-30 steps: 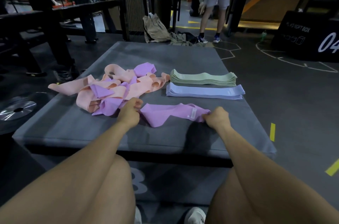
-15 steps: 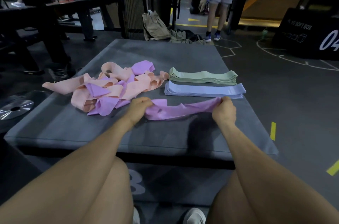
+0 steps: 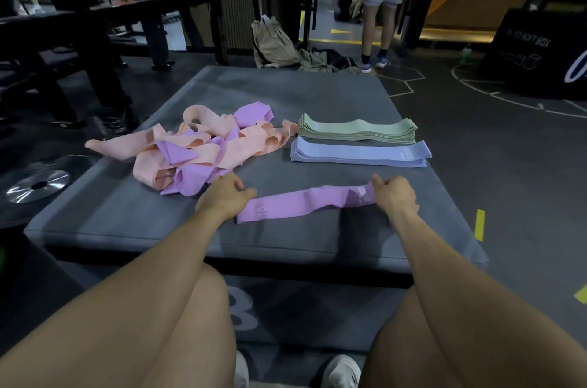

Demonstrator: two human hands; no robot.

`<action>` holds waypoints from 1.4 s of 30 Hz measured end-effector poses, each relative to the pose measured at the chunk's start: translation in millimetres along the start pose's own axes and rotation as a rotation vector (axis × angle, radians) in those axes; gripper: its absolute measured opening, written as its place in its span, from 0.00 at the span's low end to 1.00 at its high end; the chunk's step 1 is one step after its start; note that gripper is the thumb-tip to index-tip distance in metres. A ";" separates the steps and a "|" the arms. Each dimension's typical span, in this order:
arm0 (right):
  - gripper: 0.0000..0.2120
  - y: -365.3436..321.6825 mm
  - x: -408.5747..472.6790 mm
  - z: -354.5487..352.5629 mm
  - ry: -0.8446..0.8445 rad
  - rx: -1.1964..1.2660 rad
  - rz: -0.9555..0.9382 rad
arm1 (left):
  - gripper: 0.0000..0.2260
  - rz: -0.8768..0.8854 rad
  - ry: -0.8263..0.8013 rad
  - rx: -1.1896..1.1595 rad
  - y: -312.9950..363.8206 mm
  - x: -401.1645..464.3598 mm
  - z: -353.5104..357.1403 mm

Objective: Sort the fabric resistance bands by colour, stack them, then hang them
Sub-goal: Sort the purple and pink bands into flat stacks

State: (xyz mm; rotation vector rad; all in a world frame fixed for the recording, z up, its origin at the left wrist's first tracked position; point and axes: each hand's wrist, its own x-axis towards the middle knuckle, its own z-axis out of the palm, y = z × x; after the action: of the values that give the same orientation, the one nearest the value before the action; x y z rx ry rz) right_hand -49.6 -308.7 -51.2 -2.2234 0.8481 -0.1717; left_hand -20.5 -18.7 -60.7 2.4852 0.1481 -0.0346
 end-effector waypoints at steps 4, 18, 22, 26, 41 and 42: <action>0.14 -1.5 -5.1 -4.4 0.000 -0.019 0.018 | 0.17 -0.078 -0.030 0.202 5.3 -12.4 -6.0; 0.13 13.5 6.6 -33.8 0.165 0.246 -0.055 | 0.11 0.036 0.169 -0.305 50.3 -3.9 5.0; 0.13 24.1 22.7 -51.2 0.262 0.202 -0.019 | 0.10 -0.021 0.196 -0.458 74.7 16.1 22.1; 0.13 34.2 41.9 -55.2 0.300 0.110 0.031 | 0.13 -0.037 0.208 -0.449 101.5 29.6 44.2; 0.11 60.5 53.2 -45.0 0.304 0.094 -0.002 | 0.12 -0.121 0.083 -0.374 79.4 38.2 61.6; 0.11 60.6 53.3 -45.8 0.310 0.129 0.004 | 0.12 -0.142 0.085 -0.387 80.3 36.2 60.1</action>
State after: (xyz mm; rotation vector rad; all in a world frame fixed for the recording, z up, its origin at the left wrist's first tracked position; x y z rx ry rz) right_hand -56.6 -400.0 -66.5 -2.1042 0.9756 -0.5648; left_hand 25.4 -115.0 -62.2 2.0868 0.3345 0.0369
